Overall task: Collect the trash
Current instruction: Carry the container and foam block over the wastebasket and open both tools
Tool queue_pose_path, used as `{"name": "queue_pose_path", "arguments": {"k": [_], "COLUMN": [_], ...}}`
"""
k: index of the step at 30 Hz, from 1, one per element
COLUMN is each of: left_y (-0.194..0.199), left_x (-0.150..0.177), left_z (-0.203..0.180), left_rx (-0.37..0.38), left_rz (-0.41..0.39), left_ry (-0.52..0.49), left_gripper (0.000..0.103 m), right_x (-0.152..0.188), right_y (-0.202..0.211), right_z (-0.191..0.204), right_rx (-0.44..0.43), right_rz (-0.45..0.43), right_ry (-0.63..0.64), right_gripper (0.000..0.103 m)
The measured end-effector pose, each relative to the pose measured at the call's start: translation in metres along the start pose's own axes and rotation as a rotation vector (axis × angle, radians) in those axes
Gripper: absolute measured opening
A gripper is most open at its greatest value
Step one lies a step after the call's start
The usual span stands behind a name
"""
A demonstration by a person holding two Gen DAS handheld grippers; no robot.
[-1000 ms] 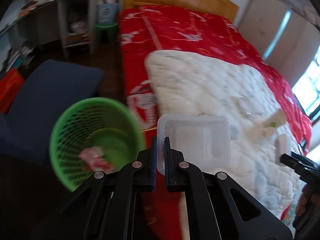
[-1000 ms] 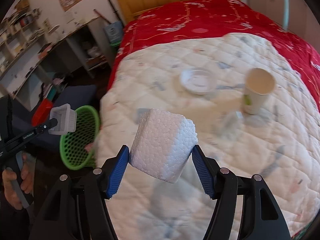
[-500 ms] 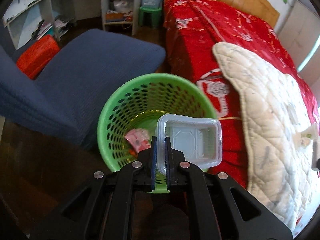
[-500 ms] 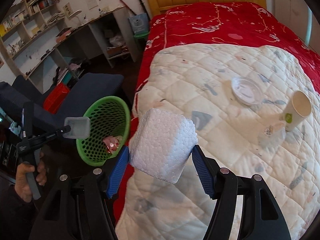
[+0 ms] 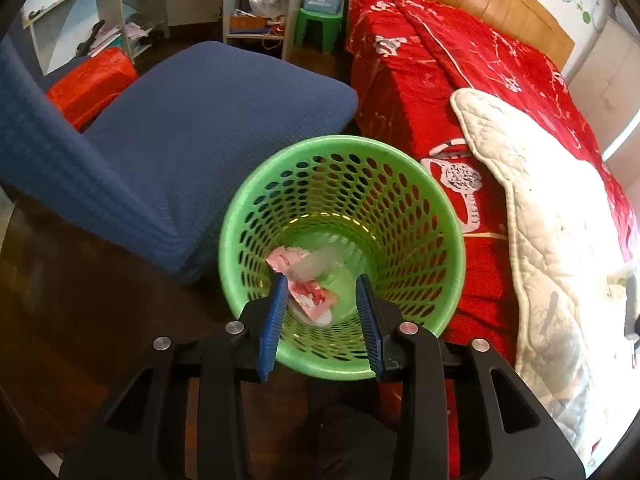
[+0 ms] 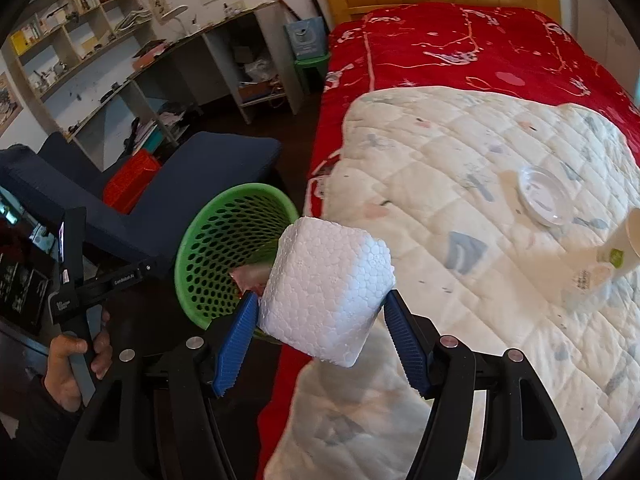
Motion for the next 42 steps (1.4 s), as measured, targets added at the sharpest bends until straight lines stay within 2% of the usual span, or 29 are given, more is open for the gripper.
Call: {"name": "queue_pose_path", "arguments": {"k": [2, 7, 11, 24, 27, 28, 31, 36, 42], "left_y": [0.006, 0.02, 0.029, 0.04, 0.04, 0.04, 0.041, 0.042, 0.044], "left_x": [0.002, 0.009, 0.016, 0.024, 0.026, 0.026, 0.027, 0.026, 0.026], "left_z": [0.006, 0.022, 0.036, 0.06, 0.063, 0.063, 0.065, 0.062, 0.045], "left_rx": [-0.006, -0.026, -0.049, -0.058, -0.054, -0.054, -0.055, -0.052, -0.039], "left_rz": [-0.01, -0.025, -0.033, -0.044, -0.044, -0.045, -0.046, -0.046, -0.05], "left_ry": [0.01, 0.025, 0.043, 0.078, 0.084, 0.084, 0.086, 0.086, 0.061], "left_gripper": [0.042, 0.044, 0.051, 0.051, 0.053, 0.054, 0.054, 0.054, 0.054], "right_x": [-0.001, -0.002, -0.001, 0.004, 0.003, 0.004, 0.004, 0.003, 0.002], "right_y": [-0.006, -0.026, -0.046, -0.106, -0.116, -0.118, -0.12, -0.115, -0.092], "right_z": [0.008, 0.034, 0.06, 0.123, 0.132, 0.134, 0.138, 0.136, 0.113], "right_rx": [-0.016, -0.058, -0.096, -0.176, -0.193, -0.193, -0.201, -0.193, -0.154], "right_rz": [0.005, 0.03, 0.056, 0.106, 0.11, 0.11, 0.102, 0.092, 0.064], "right_ry": [0.002, 0.027, 0.052, 0.078, 0.071, 0.069, 0.068, 0.082, 0.087], "right_gripper": [0.063, 0.063, 0.063, 0.064, 0.067, 0.072, 0.075, 0.075, 0.075]}}
Point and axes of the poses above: each gripper's, at about its wrist camera, not at the fingertips, and y roughly against the way its jaws point, z to its left, x to its underside, the point moved 5 cm from there along -y, roughly the way its jaws point, and after that the axes turned 9 degrees about -z, right-handed, at the moved point
